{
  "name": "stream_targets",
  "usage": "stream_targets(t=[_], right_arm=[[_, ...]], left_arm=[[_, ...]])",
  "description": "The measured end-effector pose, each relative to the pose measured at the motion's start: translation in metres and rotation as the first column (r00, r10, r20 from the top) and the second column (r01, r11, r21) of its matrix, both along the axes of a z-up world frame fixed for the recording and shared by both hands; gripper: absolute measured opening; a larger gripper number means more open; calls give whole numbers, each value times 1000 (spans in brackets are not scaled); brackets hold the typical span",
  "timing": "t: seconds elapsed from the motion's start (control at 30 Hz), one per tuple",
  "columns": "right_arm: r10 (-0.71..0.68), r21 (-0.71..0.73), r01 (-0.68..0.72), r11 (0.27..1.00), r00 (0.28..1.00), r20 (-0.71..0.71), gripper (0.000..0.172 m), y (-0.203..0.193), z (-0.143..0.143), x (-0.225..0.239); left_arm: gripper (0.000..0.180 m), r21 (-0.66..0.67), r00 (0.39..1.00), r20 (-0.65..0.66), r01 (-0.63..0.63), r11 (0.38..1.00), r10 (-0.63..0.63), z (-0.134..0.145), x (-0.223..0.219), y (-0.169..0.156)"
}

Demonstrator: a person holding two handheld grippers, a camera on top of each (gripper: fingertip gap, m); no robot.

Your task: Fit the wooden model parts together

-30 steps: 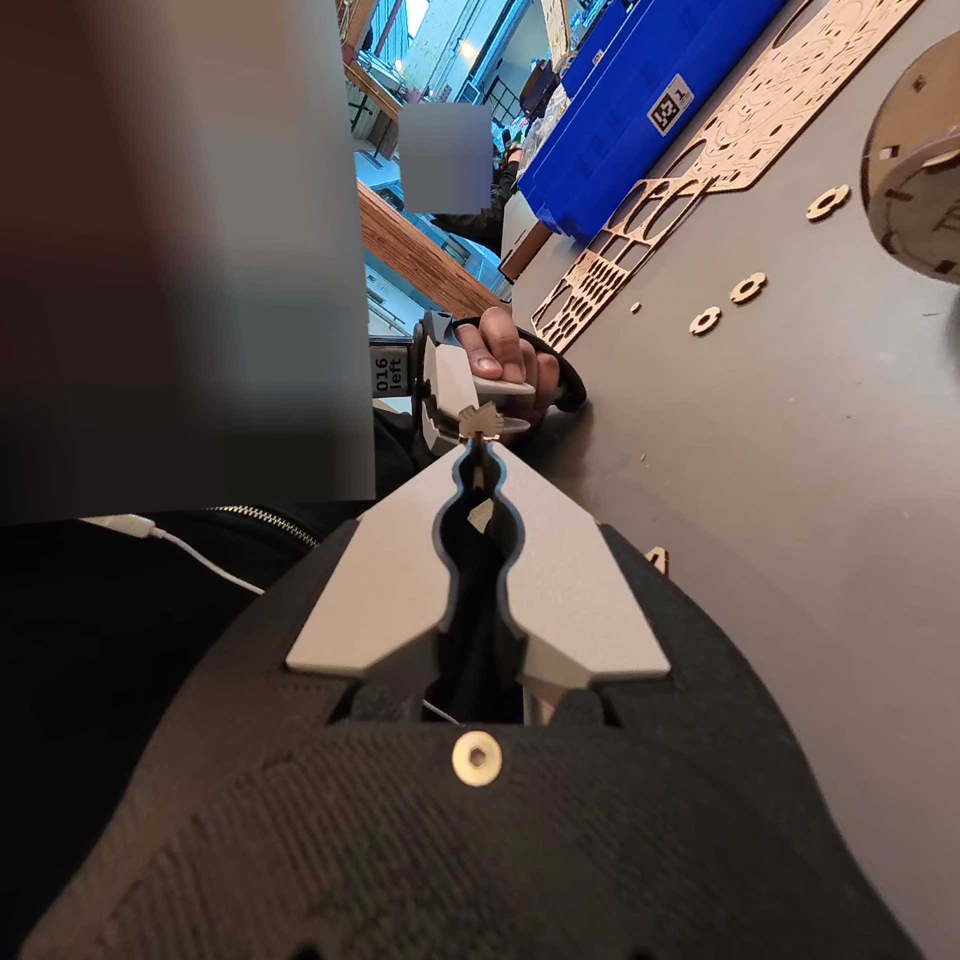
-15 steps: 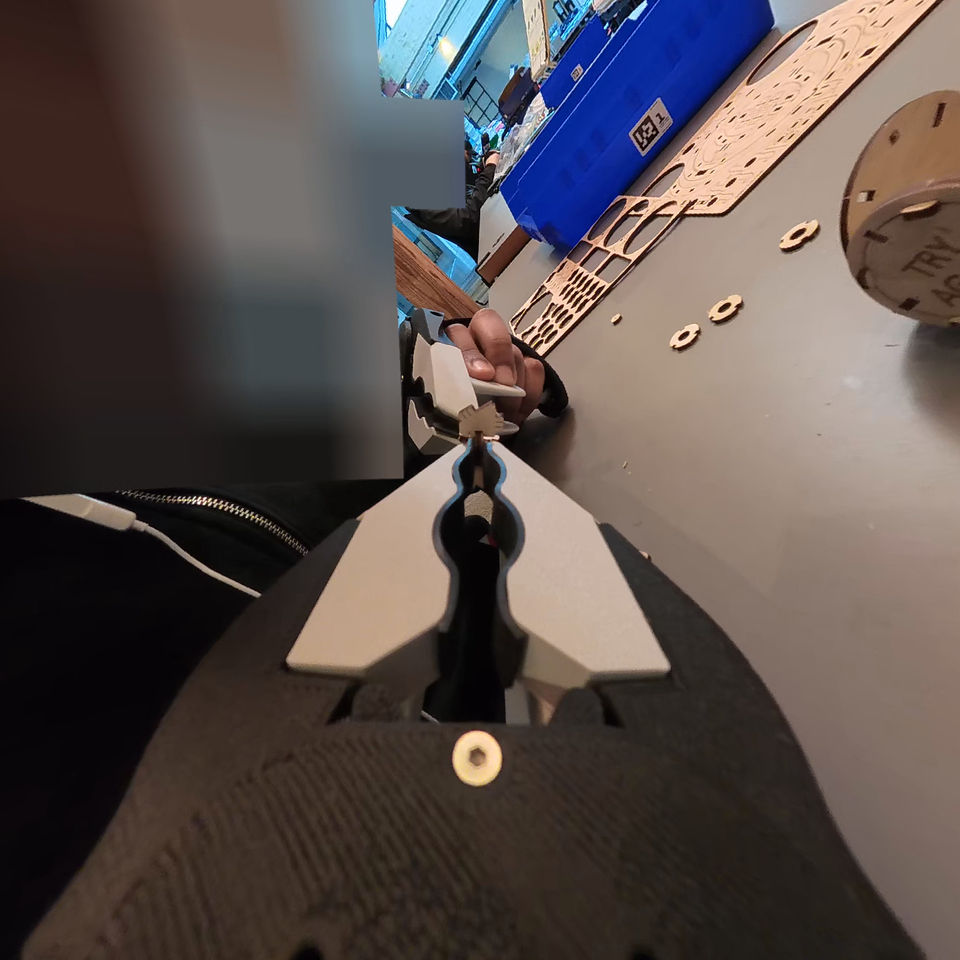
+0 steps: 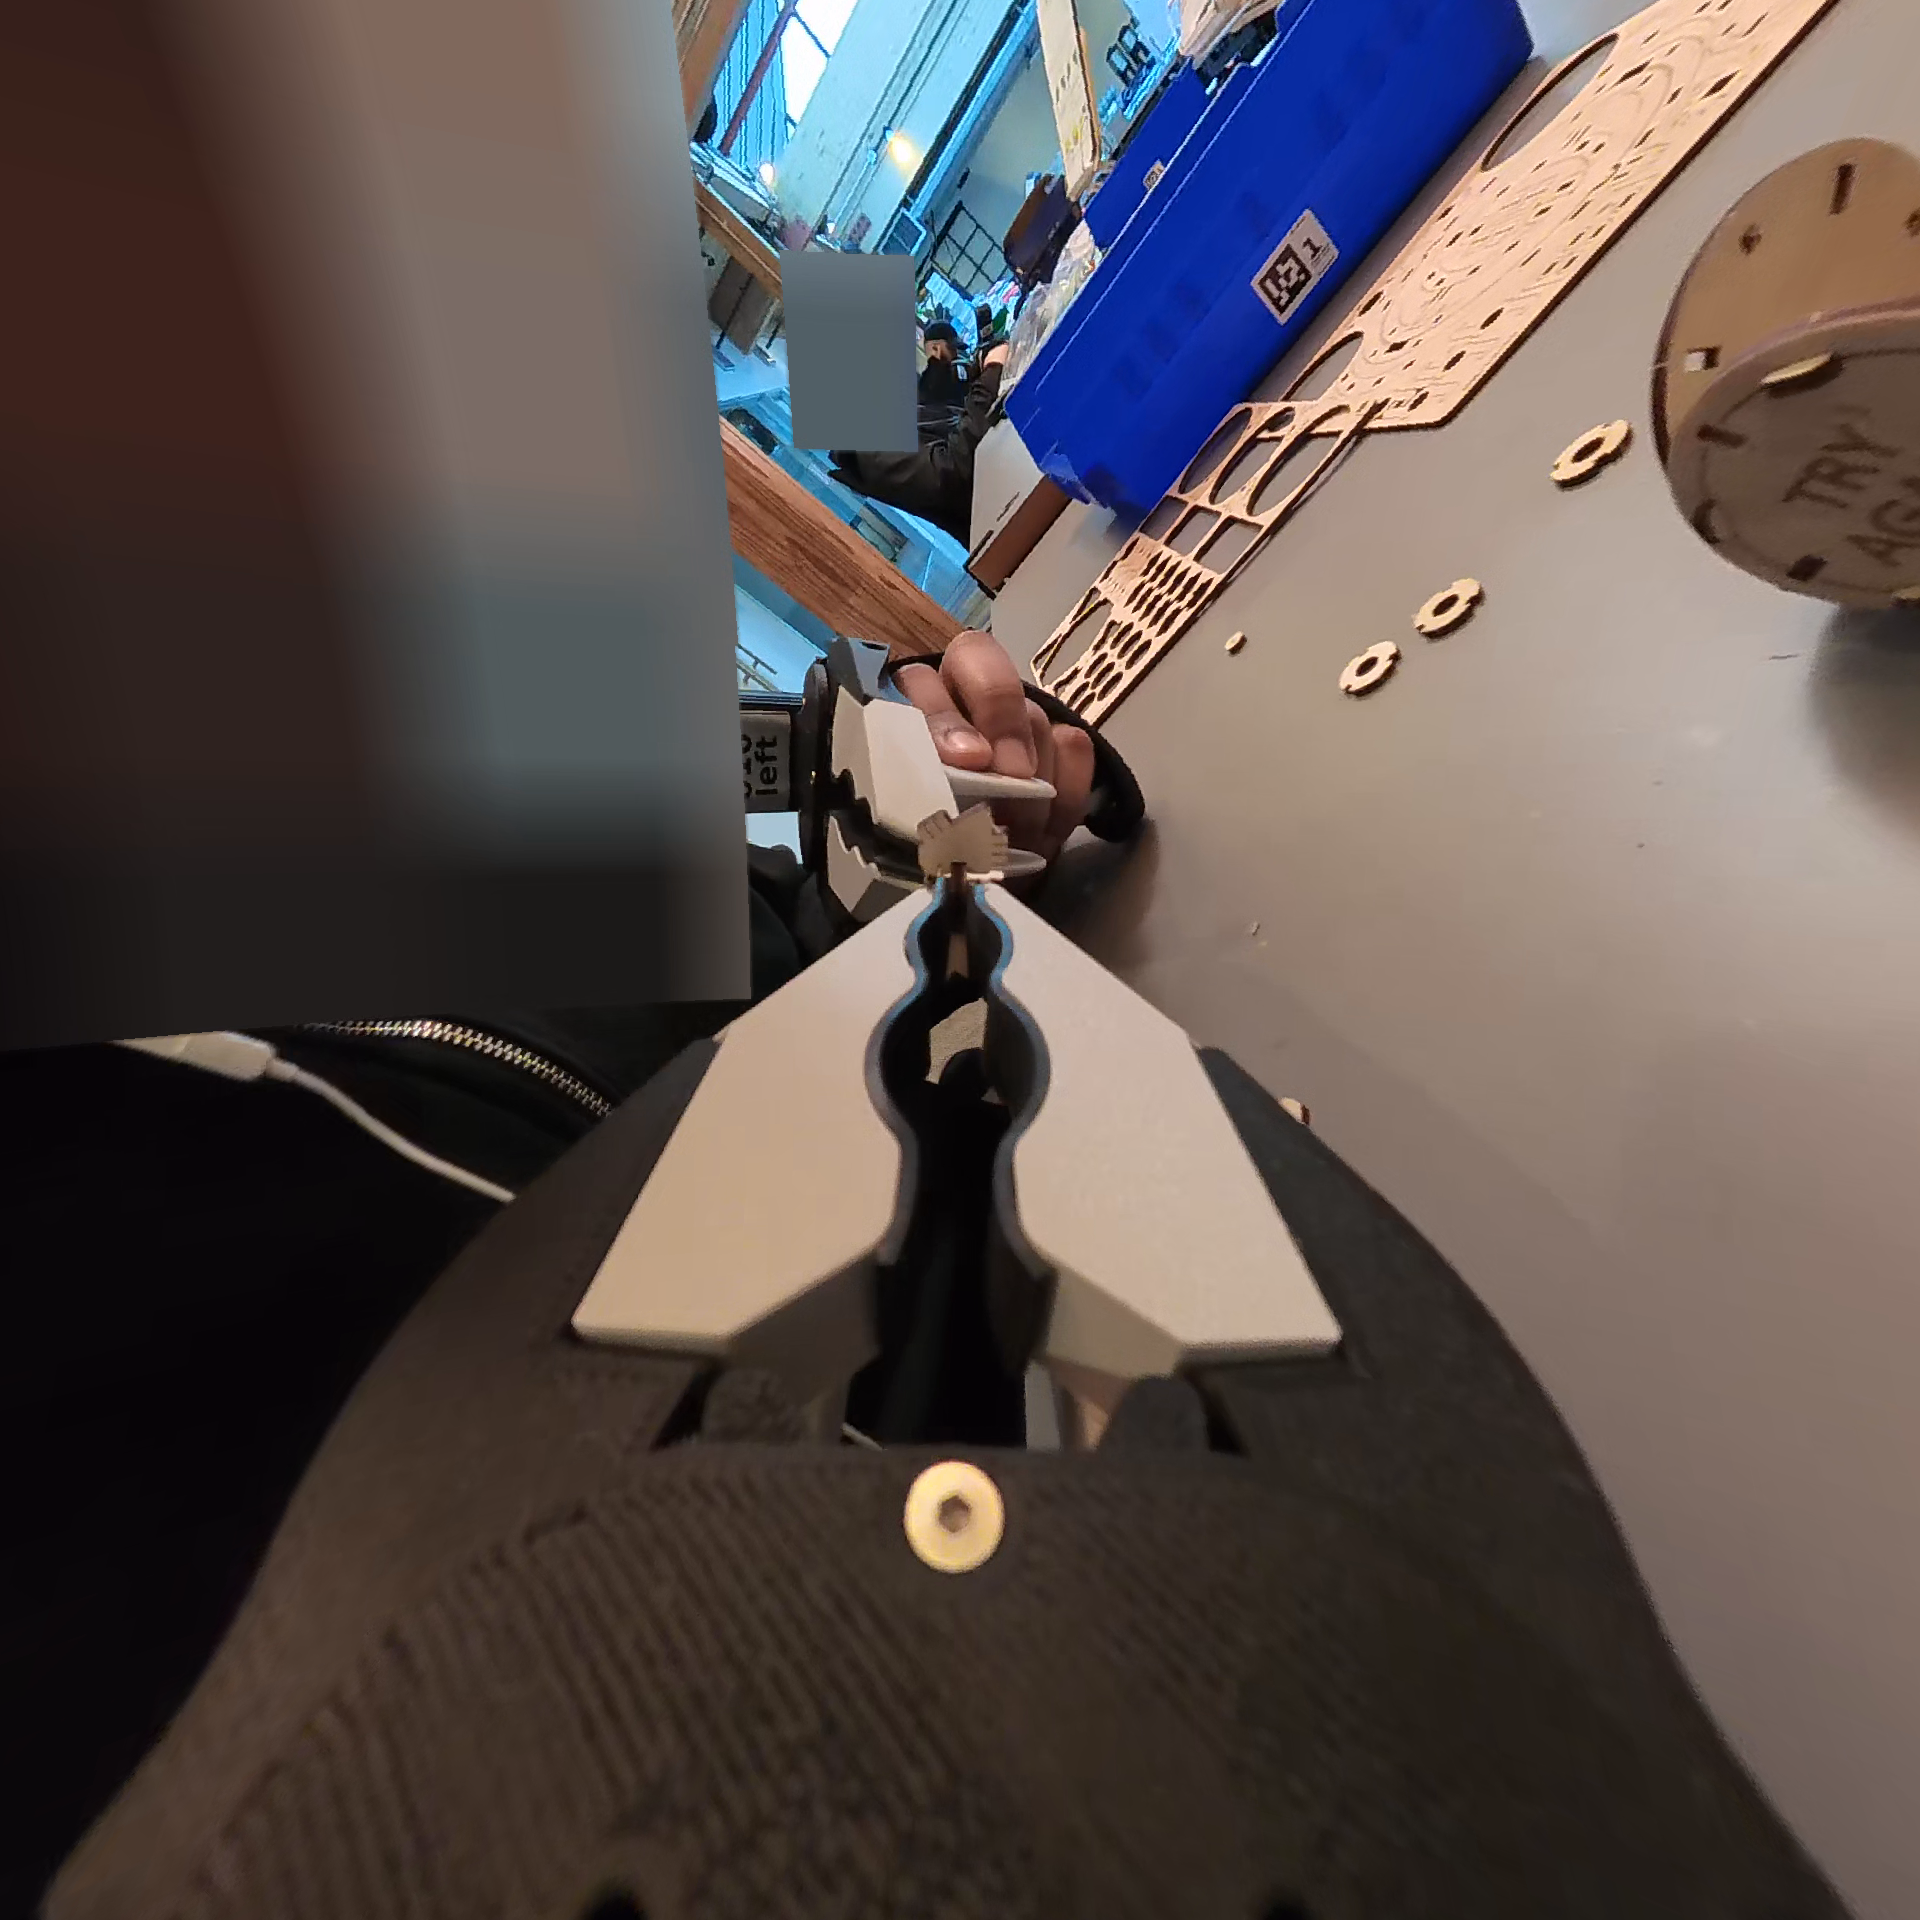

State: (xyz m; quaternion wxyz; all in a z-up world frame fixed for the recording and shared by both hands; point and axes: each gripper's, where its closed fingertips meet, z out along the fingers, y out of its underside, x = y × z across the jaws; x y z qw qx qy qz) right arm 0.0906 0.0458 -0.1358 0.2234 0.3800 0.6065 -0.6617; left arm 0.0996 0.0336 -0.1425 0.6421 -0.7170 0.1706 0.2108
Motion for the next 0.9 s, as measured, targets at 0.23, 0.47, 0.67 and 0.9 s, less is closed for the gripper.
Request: stream_targets(t=[0.23, 0.47, 0.67, 0.9], right_arm=[[3, 3, -3, 1000, 1000, 12, 0, -1, -2, 1], [11, -1, -11, 1000, 999, 32, 0, -2, -2, 1], [25, -40, -22, 999, 997, 75, 0, -3, -2, 2], [11, 17, -11, 1000, 1000, 9, 0, -3, -3, 3]], left_arm=[[2, -4, 1000, -3, 3, 1000, -3, -1, 1, 0], [2, 1, 1000, -2, 10, 1000, -10, 0, 2, 0], [2, 5, 1000, -1, 14, 1000, -14, 0, 3, 0], [2, -12, 1000, -8, 6, 1000, -6, -2, 2, 0]])
